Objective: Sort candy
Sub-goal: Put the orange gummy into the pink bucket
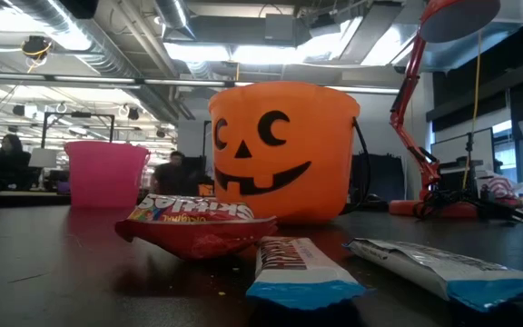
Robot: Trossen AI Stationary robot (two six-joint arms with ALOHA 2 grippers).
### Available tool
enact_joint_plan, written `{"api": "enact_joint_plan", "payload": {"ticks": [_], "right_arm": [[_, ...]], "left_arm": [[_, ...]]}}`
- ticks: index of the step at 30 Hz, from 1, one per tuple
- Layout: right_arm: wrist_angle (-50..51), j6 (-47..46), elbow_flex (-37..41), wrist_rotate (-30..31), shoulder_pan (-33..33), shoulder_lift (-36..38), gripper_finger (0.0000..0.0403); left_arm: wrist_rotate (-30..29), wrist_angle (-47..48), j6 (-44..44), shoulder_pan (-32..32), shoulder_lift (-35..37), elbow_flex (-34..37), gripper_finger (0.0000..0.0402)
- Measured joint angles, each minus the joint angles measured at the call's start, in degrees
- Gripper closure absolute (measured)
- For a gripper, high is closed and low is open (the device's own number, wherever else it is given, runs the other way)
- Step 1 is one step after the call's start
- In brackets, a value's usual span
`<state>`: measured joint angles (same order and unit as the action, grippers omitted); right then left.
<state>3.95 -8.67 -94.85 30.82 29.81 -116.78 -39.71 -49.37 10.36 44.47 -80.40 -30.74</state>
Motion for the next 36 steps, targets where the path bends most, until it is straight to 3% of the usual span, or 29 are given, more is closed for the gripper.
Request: {"api": "enact_joint_plan", "payload": {"ticks": [7, 17, 21, 25, 31, 36], "right_arm": [[-0.86, 0.0, 0.0, -0.58, -0.31, -0.04, 0.0381], [-0.91, 0.0, 0.0, 3.45, -0.27, -0.04, 0.0375], [-0.9, 0.18, -0.02, 2.59, -0.21, -0.04, 0.0334], [-0.22, 0.2, -0.02, 2.77, 0.23, -0.04, 0.0271], [5.56, 1.17, -0.03, 8.35, 2.3, 3.55, 0.0195], [9.37, 1.29, -0.07, 14.99, 5.58, 7.61, 0.0177]], "left_arm": [[-1.72, 0.03, 0.01, 0.0, 0.0, 0.0, 0.0238], [-1.95, 0.05, -0.42, 0.0, 0.02, 0.0, 0.0356], [-1.93, 0.05, -0.47, 0.0, 0.02, 0.0, 0.0394], [-4.16, 0.04, -1.59, 0.14, 0.09, 0.0, 0.0393], [-11.15, 0.32, -7.12, 1.48, 3.55, 0.01, 0.0399], [-18.55, 5.27, -13.84, 2.03, 11.04, 0.0, 0.0396]]}}
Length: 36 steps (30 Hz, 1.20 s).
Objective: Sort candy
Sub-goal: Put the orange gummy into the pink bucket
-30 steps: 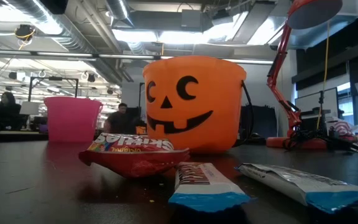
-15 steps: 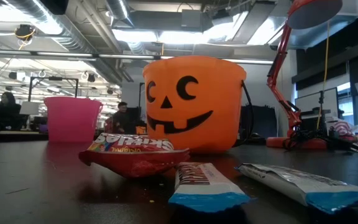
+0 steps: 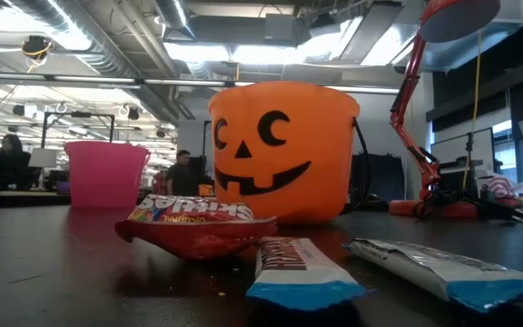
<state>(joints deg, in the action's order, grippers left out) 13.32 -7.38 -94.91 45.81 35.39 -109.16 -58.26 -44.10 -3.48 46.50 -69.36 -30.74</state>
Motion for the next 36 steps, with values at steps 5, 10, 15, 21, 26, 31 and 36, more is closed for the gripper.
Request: {"api": "enact_joint_plan", "payload": {"ticks": [5, 10, 15, 21, 26, 31, 36], "right_arm": [[2.71, 0.23, 0.0, 6.14, 3.12, 2.45, 0.0176], [5.32, 0.25, 0.0, 10.38, 4.85, 2.63, 0.0176], [6.83, -1.13, 0.0, 10.77, 4.77, 2.62, 0.0175], [7.53, -1.24, 0.0, 10.77, 4.71, 2.62, 0.0175], [7.96, -1.26, 0.02, 10.77, 4.71, 2.62, 0.0175], [8.47, -1.28, 0.02, 10.75, 4.71, 2.62, 0.0175], [9.37, -1.33, 0.02, 10.74, 4.6, 2.62, 0.0175]], "left_arm": [[-13.86, 10.21, -5.43, -1.21, 10.05, 0.0, 0.0395], [-21.88, 20.1, -9.04, -5.88, 21.03, 0.0, 0.0395], [-21.7, 29.97, -8.11, -14.39, 31.53, 0.0, 0.0395], [-15.15, 44.48, 1.64, -25.42, 41.0, 0.0, 0.0395], [-6.78, 59.99, 14.29, -36.03, 45.53, 0.0, 0.0394], [2.3, 71.13, 22.2, -47.64, 46.52, 0.0, 0.0394], [12.01, 73.23, 23.99, -58.71, 45.87, 0.0, 0.0394]]}}
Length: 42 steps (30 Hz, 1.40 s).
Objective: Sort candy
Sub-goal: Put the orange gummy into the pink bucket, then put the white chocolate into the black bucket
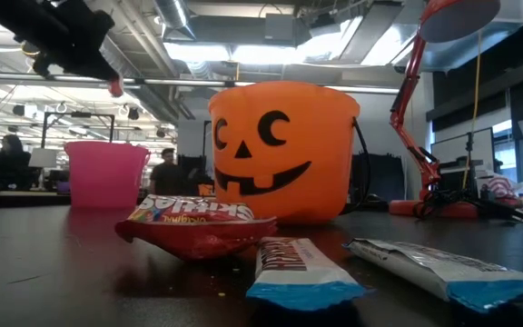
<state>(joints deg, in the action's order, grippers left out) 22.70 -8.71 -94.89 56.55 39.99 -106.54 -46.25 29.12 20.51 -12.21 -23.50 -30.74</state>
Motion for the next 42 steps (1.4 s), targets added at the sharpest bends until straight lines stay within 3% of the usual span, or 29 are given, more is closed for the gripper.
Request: {"api": "enact_joint_plan", "payload": {"ticks": [10, 21, 28, 37, 42], "right_arm": [[0.02, -0.04, 0.02, 0.0, -0.35, 0.0, 0.0175], [0.99, -0.04, 0.02, -0.02, -0.33, 0.0, 0.0175], [1.24, -0.04, 0.02, -0.02, -0.33, 0.0, 0.0175], [1.49, 0.0, 0.04, -0.2, -0.24, 0.0, 0.0175], [1.42, -0.01, 0.04, -1.86, -0.24, -0.02, 0.0175]], "left_arm": [[13.75, 0.0, -0.02, -16.5, -6.07, 0.0, 0.0381], [22.14, -0.13, -1.62, -25.28, -11.01, 0.0, 0.0254], [28.29, -1.19, -3.98, -25.68, -11.0, -3.81, 0.0213], [54.65, -1.95, -9.07, -20.63, -10.85, -18.97, 0.0214], [61.12, -1.93, -9.01, -13.36, -10.79, -24.44, 0.0215]]}}
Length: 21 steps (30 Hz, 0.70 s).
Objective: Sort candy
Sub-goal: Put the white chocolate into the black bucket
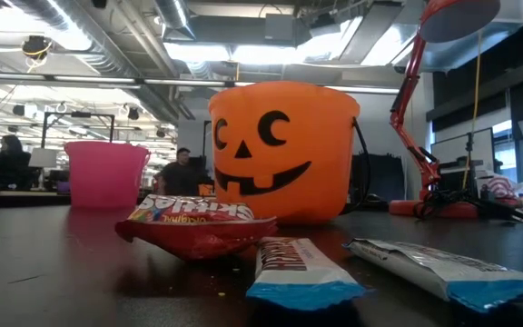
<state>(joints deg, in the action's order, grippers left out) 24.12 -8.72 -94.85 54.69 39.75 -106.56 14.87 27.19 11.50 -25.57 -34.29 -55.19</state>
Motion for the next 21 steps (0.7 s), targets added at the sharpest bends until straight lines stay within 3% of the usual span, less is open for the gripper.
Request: {"api": "enact_joint_plan", "payload": {"ticks": [6, 12, 21], "right_arm": [[-0.2, -0.03, 0.0, -1.85, 0.04, -0.01, 0.0175], [-0.19, -0.08, 0.0, -3.3, 0.02, -0.01, 0.0175], [-0.09, -0.79, 0.0, -4.26, 0.04, -0.03, 0.0175]], "left_arm": [[-1.23, -0.23, 0.86, 11.45, -0.73, -0.54, 0.0215], [-7.82, -2.63, 1.41, 24.22, -5.78, -0.49, 0.0215], [-17.85, -17.51, -4.93, 43.25, -18.23, -0.49, 0.0215]]}}
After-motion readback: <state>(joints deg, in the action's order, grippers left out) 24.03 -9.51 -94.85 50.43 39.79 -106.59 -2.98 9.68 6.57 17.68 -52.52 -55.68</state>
